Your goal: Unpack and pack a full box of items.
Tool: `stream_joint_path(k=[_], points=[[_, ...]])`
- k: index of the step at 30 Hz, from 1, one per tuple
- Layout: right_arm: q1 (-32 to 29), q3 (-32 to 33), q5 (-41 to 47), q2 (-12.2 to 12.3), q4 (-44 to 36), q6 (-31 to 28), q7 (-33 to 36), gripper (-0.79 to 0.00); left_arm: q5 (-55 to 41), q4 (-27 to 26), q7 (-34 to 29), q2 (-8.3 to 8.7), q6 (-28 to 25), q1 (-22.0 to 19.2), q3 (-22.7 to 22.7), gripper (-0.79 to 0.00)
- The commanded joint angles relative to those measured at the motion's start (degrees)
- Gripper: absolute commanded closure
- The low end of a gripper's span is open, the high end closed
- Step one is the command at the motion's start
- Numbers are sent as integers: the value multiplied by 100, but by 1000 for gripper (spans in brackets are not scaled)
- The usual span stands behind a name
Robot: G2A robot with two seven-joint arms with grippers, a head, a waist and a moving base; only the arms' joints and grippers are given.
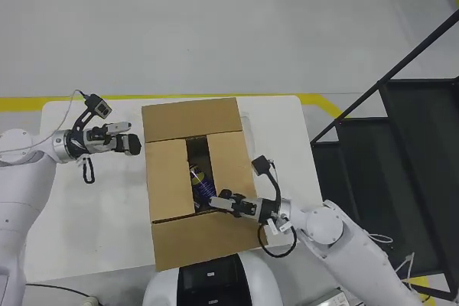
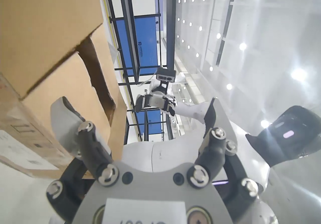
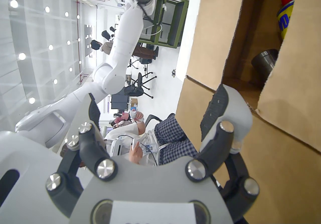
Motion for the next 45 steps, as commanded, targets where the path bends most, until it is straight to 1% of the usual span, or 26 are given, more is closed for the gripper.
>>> stream_joint_path(k=[1, 17, 18, 21, 23, 26, 28, 31, 34, 37, 41, 42, 45], points=[[208, -214, 4, -53, 62, 252, -93, -785, -60, -440, -92, 122, 94, 357, -288, -785], [254, -265, 15, -69, 92, 331, -126, -785, -60, -440, -92, 122, 94, 357, -288, -785], [253, -287, 37, -77, 84, 405, -163, -785, -58, -458, -48, 121, 101, 369, -288, -785], [548, -576, -153, -133, 36, 1001, -24, -785, -14, -725, 111, 128, 190, 456, -318, -785], [890, -881, -263, -208, 127, 1416, 86, -785, -122, -824, 18, 141, 239, 499, -386, -785], [1453, -1390, -379, -369, 518, 1963, 73, -785, -30, -905, -49, 177, 257, 550, -487, -785], [1747, -1675, -309, -492, 808, 2171, -47, -785, 33, -998, -92, 205, 302, 602, -549, -785], [2057, -2012, -276, -650, 1157, 2263, -222, -785, 139, -1158, -92, 260, 354, 707, -672, -785], [2267, -2272, -131, -789, 1365, 2078, -230, -785, 144, -1317, -92, 303, 411, 818, -799, -785], [2388, -2401, 132, -904, 1399, 1487, -229, -785, 94, -1390, 55, 326, 397, 910, -930, -785], [2423, -2480, -52, -978, 1163, 663, -395, -785, -195, -1485, 283, 328, 323, 1044, -1093, -785], [2427, -2511, -137, -994, 1114, 518, -435, -785, -294, -1518, 293, 328, 309, 1079, -1132, -785], [2508, -2605, -169, -1080, 1137, 328, -600, -785, -428, -1632, 358, 336, 240, 1153, -1256, -785]])
